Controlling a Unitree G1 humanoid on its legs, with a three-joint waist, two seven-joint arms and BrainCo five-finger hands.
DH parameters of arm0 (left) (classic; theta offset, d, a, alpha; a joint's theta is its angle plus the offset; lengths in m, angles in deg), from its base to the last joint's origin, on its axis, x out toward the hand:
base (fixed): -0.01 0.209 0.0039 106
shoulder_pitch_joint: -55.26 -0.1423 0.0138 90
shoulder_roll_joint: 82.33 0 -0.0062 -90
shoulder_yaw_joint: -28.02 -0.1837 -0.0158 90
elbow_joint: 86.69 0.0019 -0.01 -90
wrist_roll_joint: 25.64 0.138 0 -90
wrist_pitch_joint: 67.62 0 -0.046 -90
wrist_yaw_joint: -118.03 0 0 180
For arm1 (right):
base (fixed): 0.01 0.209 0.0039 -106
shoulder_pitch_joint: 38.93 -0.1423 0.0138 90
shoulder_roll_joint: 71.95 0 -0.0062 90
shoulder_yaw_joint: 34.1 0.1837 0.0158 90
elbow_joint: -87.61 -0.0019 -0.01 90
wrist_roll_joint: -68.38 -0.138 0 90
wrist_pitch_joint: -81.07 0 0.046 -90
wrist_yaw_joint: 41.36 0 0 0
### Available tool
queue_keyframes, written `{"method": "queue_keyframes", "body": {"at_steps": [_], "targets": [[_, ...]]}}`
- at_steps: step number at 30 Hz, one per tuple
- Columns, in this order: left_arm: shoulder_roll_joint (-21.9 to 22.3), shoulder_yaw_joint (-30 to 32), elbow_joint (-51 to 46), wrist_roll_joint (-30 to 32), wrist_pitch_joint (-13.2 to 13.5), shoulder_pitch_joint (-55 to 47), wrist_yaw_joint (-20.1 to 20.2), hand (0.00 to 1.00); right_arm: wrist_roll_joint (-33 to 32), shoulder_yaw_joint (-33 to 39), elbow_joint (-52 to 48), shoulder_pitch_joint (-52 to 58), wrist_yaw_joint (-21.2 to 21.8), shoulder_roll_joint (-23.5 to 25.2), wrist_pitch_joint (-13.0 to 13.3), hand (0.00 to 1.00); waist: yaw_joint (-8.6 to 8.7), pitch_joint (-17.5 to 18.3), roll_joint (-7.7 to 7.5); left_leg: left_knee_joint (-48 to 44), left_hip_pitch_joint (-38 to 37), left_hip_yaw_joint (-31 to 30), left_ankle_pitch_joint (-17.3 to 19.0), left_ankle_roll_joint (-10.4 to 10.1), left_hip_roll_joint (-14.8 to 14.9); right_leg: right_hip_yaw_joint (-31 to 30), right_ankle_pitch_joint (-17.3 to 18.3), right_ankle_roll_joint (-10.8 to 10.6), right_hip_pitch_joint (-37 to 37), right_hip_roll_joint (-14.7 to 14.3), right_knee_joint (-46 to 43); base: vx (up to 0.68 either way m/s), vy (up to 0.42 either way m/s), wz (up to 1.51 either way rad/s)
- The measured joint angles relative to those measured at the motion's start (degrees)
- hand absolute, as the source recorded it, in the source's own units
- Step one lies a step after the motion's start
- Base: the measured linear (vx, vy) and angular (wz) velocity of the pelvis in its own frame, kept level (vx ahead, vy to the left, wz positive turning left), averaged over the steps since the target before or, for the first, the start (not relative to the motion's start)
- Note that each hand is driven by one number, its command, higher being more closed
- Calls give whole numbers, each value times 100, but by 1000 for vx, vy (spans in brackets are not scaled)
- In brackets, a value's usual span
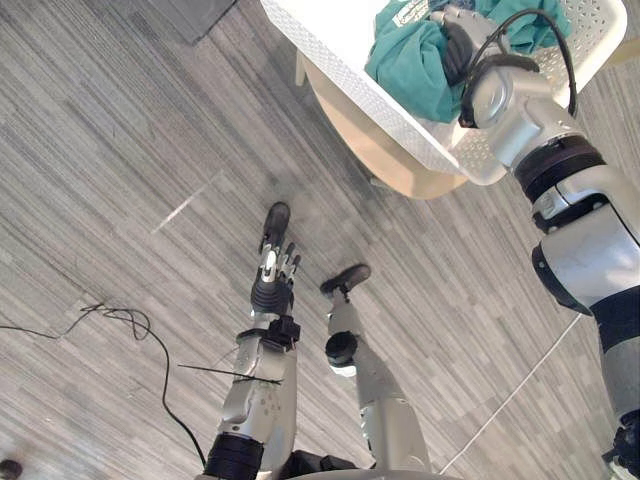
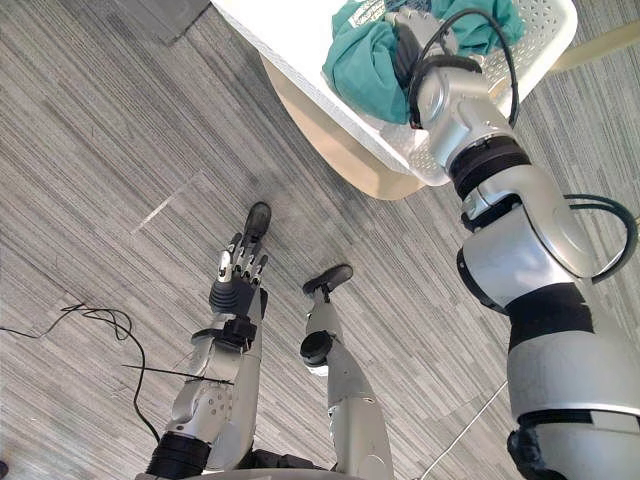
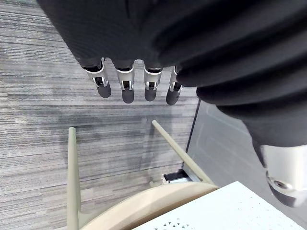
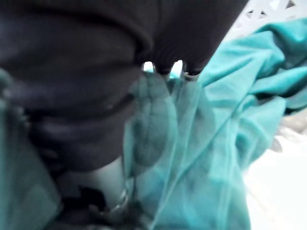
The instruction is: Pick up the laundry basket with both hands and put the clothes into the washing machine.
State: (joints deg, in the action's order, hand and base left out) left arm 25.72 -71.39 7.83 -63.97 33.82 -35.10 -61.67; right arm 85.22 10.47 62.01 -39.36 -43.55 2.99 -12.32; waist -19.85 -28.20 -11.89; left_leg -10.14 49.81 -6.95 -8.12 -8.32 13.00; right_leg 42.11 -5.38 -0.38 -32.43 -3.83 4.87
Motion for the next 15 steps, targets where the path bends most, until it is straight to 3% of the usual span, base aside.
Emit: {"method": "queue_keyframes", "body": {"at_steps": [8,15], "targets": [[28,-179,-5,3,-63,-85,76,0,-761,5,-26,-47,102,-33,83,100,-21,15,47,18,-39,49,-24,-2,3,-57,-25,46,0,8,-2,70,90,0],[141,-160,-11,1,16,-34,-62,0,-1106,94,-128,-2,-556,-10,202,100,-1,21,102,-87,-124,152,-18,-6,90,-305,-81,126,1,-9,-35,52,93,-16]]}}
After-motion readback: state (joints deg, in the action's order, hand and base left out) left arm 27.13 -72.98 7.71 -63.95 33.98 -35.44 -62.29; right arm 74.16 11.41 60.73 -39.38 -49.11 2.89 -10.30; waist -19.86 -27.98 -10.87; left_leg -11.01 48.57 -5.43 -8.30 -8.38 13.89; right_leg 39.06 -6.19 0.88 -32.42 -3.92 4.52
